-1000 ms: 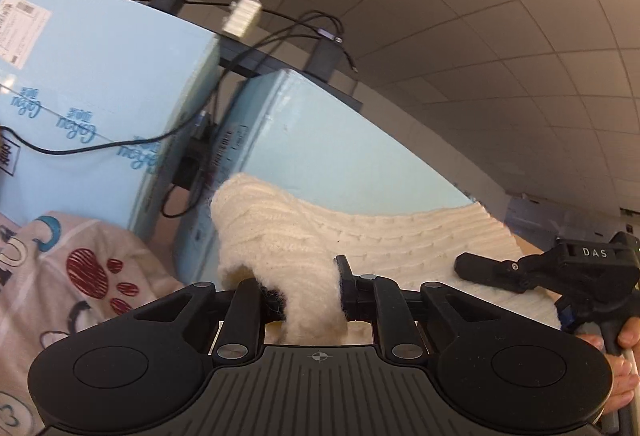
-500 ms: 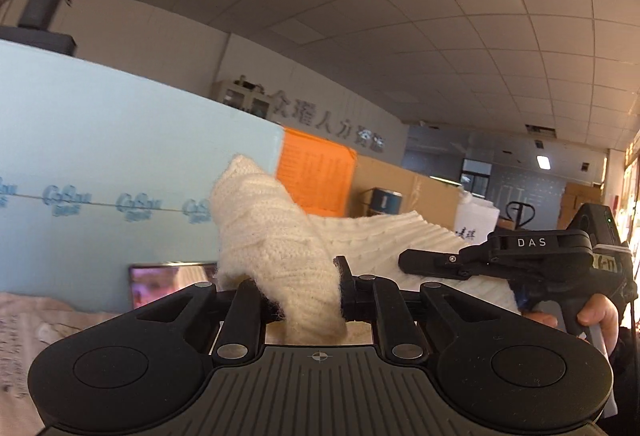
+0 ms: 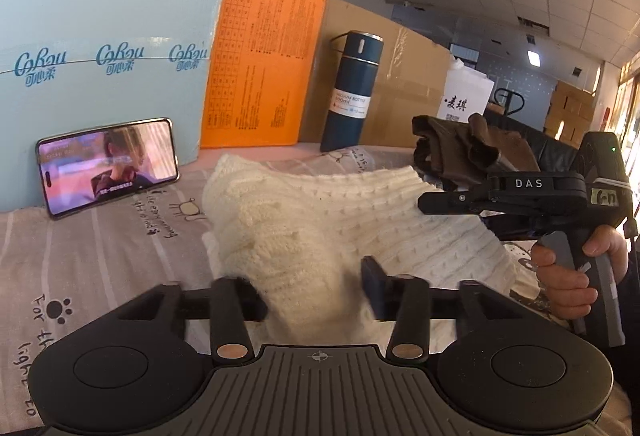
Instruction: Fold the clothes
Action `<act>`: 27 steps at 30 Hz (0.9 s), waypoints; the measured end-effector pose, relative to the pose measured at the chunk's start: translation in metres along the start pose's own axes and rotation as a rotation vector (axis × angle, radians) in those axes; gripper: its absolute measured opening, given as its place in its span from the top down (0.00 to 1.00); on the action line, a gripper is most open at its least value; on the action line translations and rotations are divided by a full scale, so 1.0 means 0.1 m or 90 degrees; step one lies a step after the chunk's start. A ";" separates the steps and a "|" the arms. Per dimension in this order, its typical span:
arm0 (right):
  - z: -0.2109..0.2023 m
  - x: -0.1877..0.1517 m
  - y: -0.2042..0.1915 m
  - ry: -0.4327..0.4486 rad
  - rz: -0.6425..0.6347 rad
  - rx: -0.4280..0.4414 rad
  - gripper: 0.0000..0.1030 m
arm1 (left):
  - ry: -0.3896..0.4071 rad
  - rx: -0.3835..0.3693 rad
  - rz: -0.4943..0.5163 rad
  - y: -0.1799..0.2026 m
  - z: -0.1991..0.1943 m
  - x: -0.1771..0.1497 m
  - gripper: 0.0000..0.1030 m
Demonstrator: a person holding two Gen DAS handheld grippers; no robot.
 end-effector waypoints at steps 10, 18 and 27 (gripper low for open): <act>-0.18 0.08 -0.03 0.069 -0.016 -0.035 0.19 | 0.033 0.055 -0.011 -0.22 -0.03 0.28 0.12; -0.20 0.07 -0.04 0.069 -0.011 -0.019 0.18 | -0.010 0.067 -0.027 -0.31 0.40 0.43 0.21; -0.15 0.04 -0.06 0.056 -0.022 -0.025 0.18 | 0.011 0.073 0.036 -0.13 0.36 0.36 0.76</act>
Point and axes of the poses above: each gripper's, at about its wrist camera, not at the fingertips, and z roughly the way its jaws point, y to its right, x to its top, the point moved 7 cm from there along z, roughly the way its jaws point, and after that the axes turned 11 degrees about -z, right-handed, at the moved point
